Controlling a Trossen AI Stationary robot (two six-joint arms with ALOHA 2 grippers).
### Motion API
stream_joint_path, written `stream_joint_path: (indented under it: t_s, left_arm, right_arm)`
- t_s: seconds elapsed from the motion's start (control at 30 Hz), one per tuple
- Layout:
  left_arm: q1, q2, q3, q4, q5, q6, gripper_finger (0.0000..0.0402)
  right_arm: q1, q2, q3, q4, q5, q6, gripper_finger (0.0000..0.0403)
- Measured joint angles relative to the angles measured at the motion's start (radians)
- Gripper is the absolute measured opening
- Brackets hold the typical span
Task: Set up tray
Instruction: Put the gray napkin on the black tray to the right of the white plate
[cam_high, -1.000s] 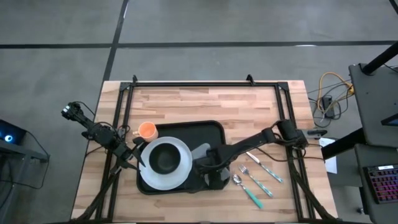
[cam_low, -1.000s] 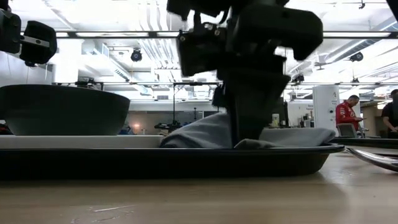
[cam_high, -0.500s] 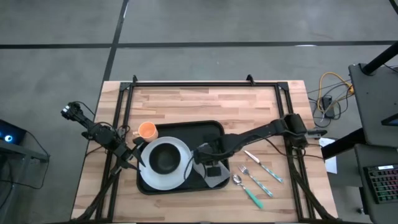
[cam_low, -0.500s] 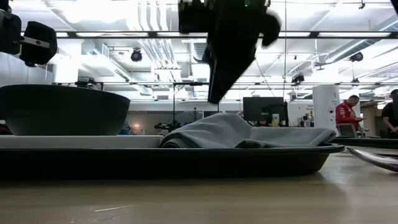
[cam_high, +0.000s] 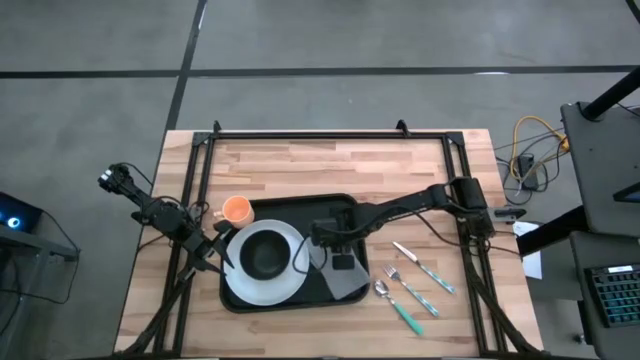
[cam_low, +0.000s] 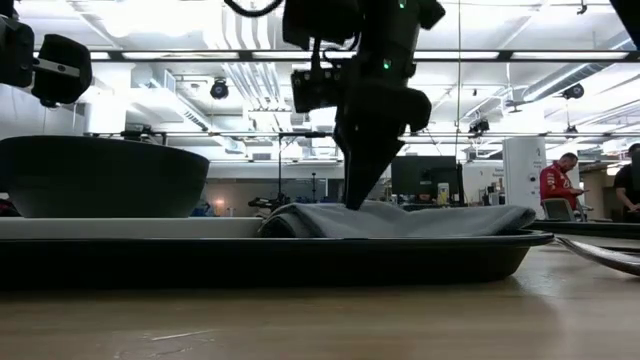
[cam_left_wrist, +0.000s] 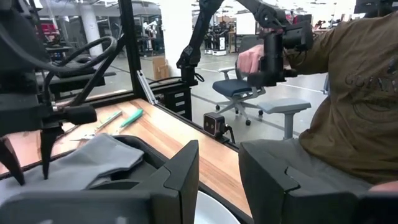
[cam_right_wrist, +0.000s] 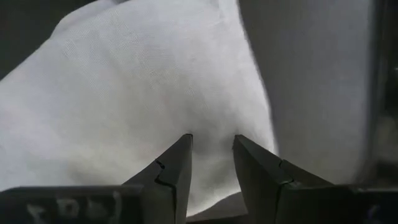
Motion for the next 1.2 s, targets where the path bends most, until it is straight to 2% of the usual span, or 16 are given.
stream_joint_path:
  t_s: [0.13, 0.53, 0.8, 0.87, 1.03, 1.2]
  left_arm:
    - [0.000, 0.000, 0.000, 0.000, 0.000, 0.000, 0.0096]
    - [0.000, 0.000, 0.000, 0.000, 0.000, 0.000, 0.0096]
    - [0.000, 0.001, 0.000, 0.000, 0.000, 0.000, 0.0096]
    - [0.000, 0.004, 0.000, 0.000, 0.000, 0.000, 0.0096]
    - [0.000, 0.010, 0.000, 0.000, 0.000, 0.000, 0.0096]
    - [0.000, 0.010, 0.000, 0.000, 0.000, 0.000, 0.0096]
  right_arm:
    - [-0.009, 0.000, -0.052, 0.057, -0.046, 0.003, 0.0105]
    - [-0.011, -0.050, -0.042, 0.053, -0.044, 0.134, 0.0102]
    - [-0.065, -0.139, -0.074, 0.038, -0.045, 0.373, 0.0107]
    - [-0.089, -0.161, -0.105, 0.047, -0.072, 0.414, 0.0114]
    - [-0.147, -0.164, -0.189, 0.143, -0.235, 0.484, 0.0142]
    - [-0.161, -0.162, -0.246, 0.211, -0.273, 0.506, 0.0165]
